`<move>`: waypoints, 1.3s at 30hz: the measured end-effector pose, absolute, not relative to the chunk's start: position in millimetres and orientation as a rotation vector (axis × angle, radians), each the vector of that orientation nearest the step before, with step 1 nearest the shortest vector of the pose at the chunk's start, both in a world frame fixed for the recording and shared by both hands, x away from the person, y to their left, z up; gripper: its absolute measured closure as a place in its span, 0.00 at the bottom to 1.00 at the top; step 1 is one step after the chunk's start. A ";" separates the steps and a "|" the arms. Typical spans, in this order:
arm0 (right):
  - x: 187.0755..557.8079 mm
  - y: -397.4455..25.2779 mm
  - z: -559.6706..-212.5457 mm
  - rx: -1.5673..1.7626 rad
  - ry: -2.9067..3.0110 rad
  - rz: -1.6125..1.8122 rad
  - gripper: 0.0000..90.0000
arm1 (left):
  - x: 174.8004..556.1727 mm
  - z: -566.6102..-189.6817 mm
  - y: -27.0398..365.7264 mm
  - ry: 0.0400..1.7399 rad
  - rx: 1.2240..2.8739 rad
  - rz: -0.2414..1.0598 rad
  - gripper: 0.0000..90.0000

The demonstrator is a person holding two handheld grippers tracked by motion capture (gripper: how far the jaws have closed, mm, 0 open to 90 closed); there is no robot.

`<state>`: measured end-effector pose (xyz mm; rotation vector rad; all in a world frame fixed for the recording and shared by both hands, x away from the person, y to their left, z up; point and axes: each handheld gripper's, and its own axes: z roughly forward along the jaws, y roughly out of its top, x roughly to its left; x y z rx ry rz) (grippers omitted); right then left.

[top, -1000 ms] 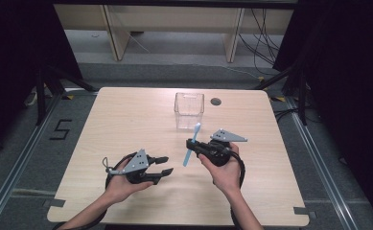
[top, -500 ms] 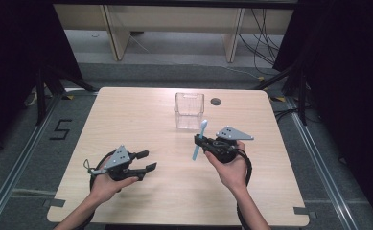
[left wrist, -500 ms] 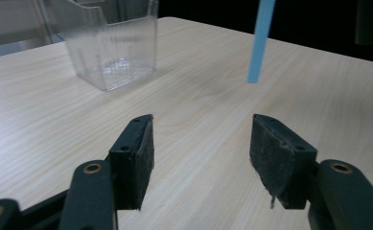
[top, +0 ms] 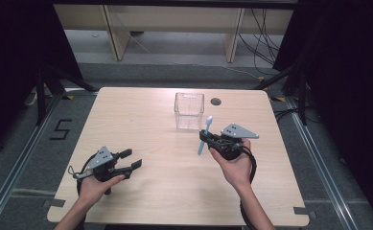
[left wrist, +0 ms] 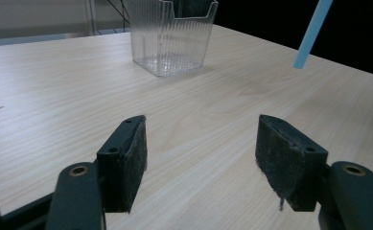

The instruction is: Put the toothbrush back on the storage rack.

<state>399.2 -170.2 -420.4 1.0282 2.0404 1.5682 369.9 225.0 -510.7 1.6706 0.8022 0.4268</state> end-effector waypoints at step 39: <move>426.0 -180.0 -388.5 1.013 1.909 1.482 0.93 | 367.2 -523.2 238.3 0.906 1.597 0.613 0.37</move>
